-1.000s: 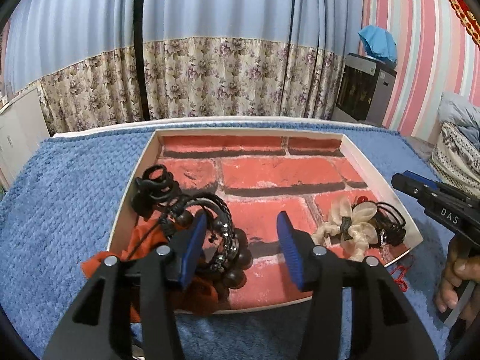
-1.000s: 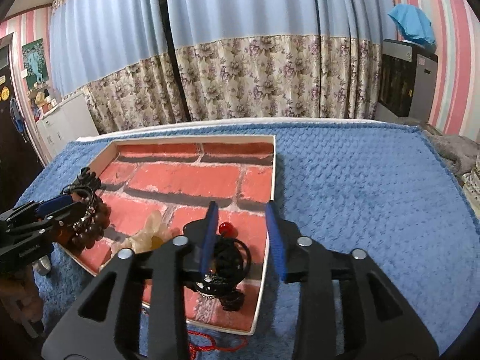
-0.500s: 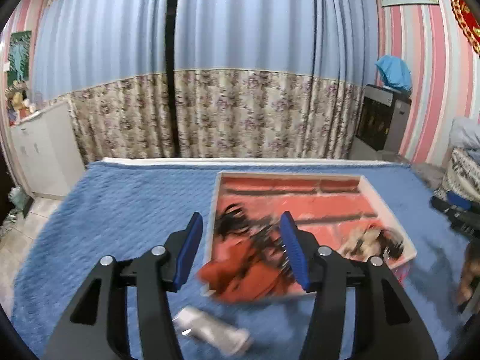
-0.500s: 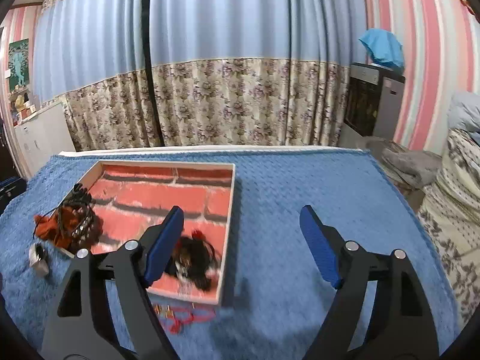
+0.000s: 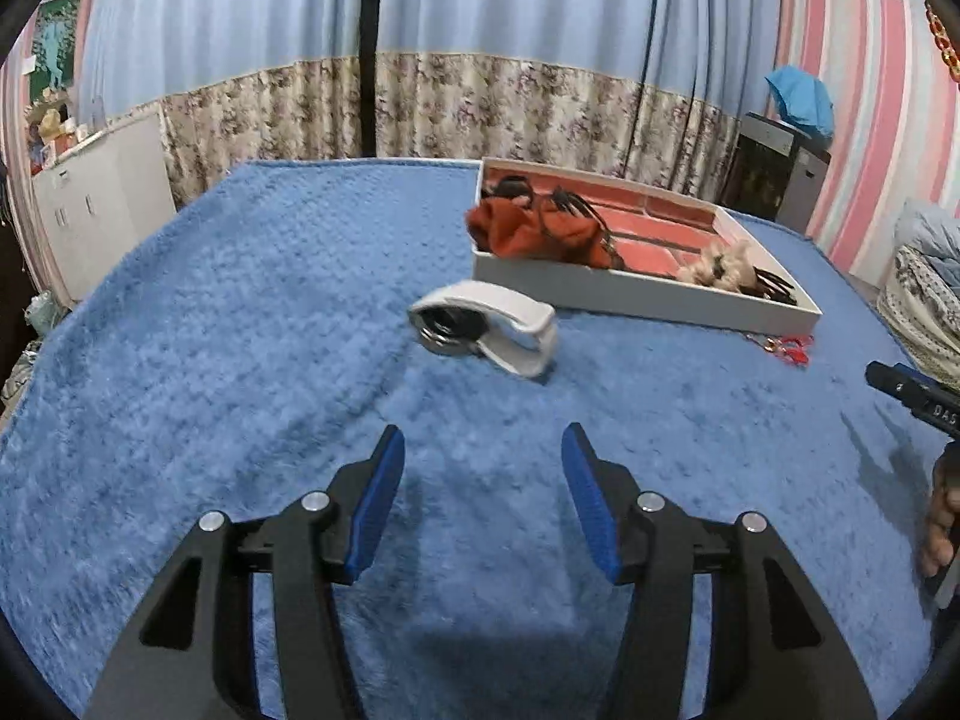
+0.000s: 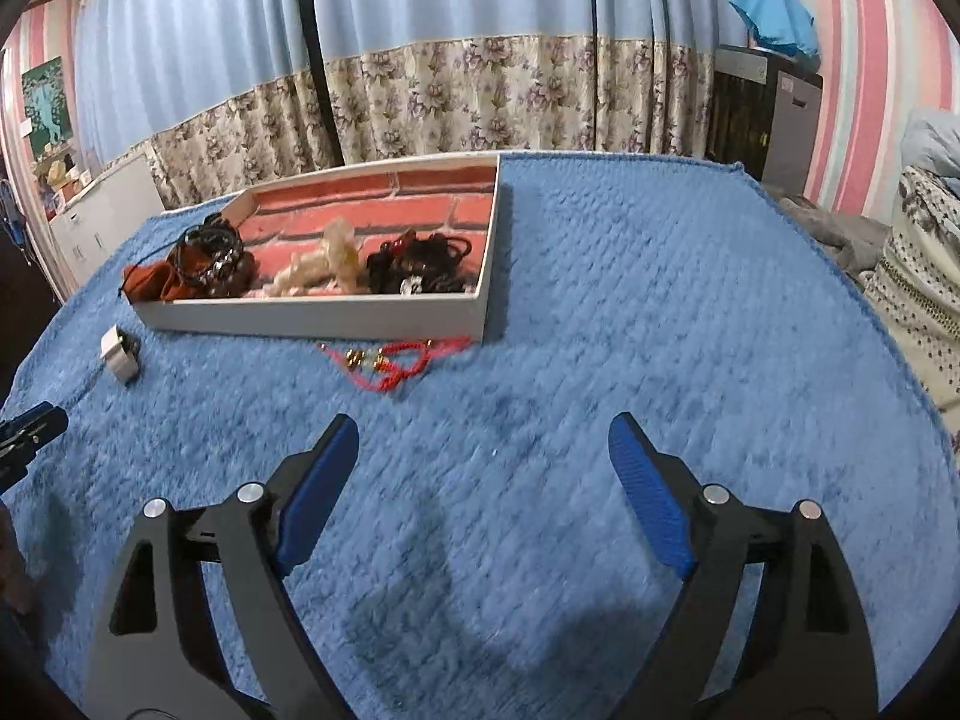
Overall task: Organize jewelry
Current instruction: 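Withdraw both tools from the tray toward the white watch and red string bracelet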
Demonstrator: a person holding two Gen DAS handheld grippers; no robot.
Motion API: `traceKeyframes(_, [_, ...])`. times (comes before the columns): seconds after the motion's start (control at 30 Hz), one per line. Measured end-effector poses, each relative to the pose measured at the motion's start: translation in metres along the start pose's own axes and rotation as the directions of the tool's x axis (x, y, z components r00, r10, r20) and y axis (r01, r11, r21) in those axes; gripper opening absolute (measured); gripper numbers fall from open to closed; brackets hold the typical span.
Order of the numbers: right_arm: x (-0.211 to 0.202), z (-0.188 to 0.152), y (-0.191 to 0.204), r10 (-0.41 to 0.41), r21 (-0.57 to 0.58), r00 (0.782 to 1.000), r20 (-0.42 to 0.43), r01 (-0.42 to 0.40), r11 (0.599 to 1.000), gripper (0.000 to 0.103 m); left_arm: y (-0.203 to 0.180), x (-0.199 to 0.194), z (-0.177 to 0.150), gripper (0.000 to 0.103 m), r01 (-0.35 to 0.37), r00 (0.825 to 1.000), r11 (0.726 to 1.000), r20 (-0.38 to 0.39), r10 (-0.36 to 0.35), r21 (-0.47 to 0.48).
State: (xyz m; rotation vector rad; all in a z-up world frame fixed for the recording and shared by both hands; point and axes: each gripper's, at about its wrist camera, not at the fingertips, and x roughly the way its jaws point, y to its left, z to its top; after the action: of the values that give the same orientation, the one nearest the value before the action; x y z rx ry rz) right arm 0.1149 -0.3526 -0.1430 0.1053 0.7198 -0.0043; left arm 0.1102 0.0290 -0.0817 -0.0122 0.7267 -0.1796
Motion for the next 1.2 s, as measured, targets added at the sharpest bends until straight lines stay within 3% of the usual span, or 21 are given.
traceKeyframes(0.53, [0.009,-0.003,0.016,0.042,-0.022,0.999,-0.026,-0.043,0.999,0.084,-0.023,0.017,0.024,0.054,0.050,0.998,0.999,0.030,-0.050,0.017])
traceKeyframes(0.73, [0.015,0.007,0.016,0.047,-0.028,0.999,-0.016,-0.048,0.998,0.085,-0.025,0.039,0.031,0.053,0.070,0.997,0.998,-0.020,-0.070,0.002])
traceKeyframes(0.83, [0.020,0.010,0.017,0.051,-0.028,0.999,-0.018,-0.051,0.998,0.085,-0.027,0.046,0.034,0.045,0.083,0.996,0.997,-0.038,-0.083,0.007])
traceKeyframes(1.2, [0.041,0.017,0.020,0.039,-0.030,0.997,-0.067,-0.041,0.999,0.084,-0.025,0.067,0.045,0.039,0.060,0.996,0.998,-0.071,-0.059,0.010])
